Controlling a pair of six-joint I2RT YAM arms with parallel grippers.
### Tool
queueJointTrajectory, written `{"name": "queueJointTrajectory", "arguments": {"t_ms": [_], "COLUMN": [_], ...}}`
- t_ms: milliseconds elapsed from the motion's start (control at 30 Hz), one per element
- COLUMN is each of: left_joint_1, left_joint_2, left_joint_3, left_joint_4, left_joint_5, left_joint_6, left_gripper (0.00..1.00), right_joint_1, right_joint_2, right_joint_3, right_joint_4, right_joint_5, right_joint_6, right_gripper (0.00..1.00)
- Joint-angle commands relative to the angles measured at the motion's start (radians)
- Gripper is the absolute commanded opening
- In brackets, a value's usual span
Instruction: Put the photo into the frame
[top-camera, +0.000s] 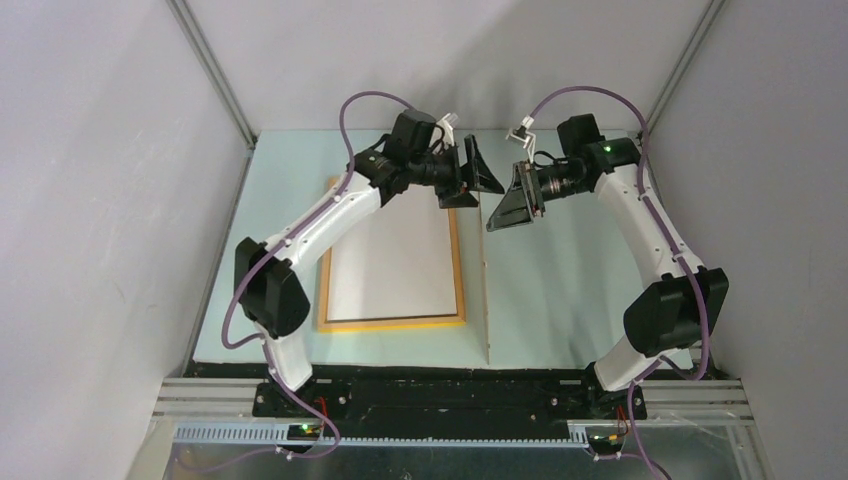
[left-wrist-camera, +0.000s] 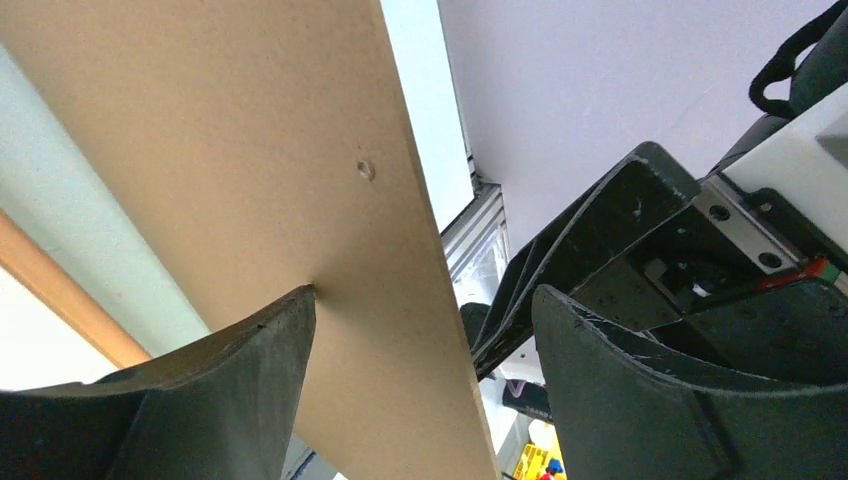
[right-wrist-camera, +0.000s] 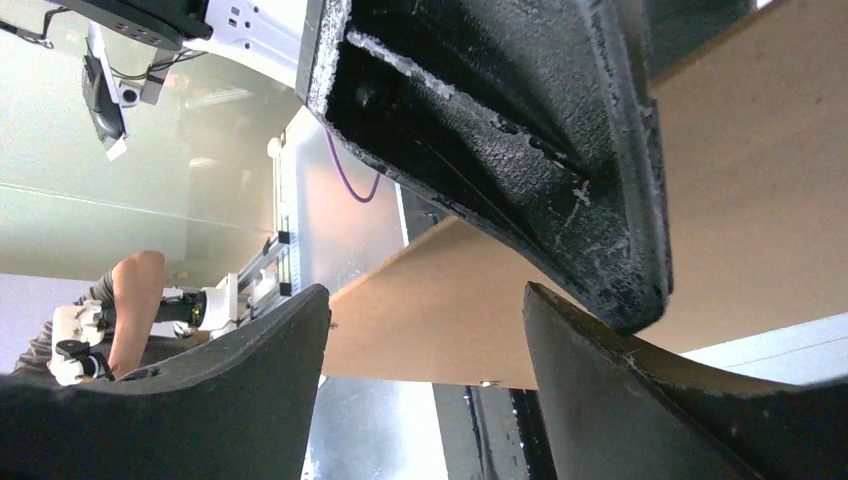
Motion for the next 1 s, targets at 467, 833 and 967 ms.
{"name": "queueJointTrajectory", "arguments": {"t_ms": [467,833,967], "left_joint_1": [0.017,0.053,0.096], "left_joint_2": [-0.214,-0.307,-0.350], "left_joint_3": [-0.198,-0.326,-0.376], "left_joint_4": [-0.007,-0.023,-0.031], "left_joint_5": [-0.139,-0.217,-0.242], "left_joint_6": [0.112,0.185,0.220], "left_gripper": [0.62,0.40,0.32], "right_joint_1": [-0.138,-0.206,-0.220], "right_joint_2": [-0.045,-0.010,-0.003], "right_joint_3": [-0.144,-0.196,-0.221], "right_joint_4": [0.145,0.139,0.135], "right_joint_5": [0.021,0.041,0.054], "right_joint_6": [0.064,0.028,0.006], "right_gripper": [0.74,0.74,0.74]}}
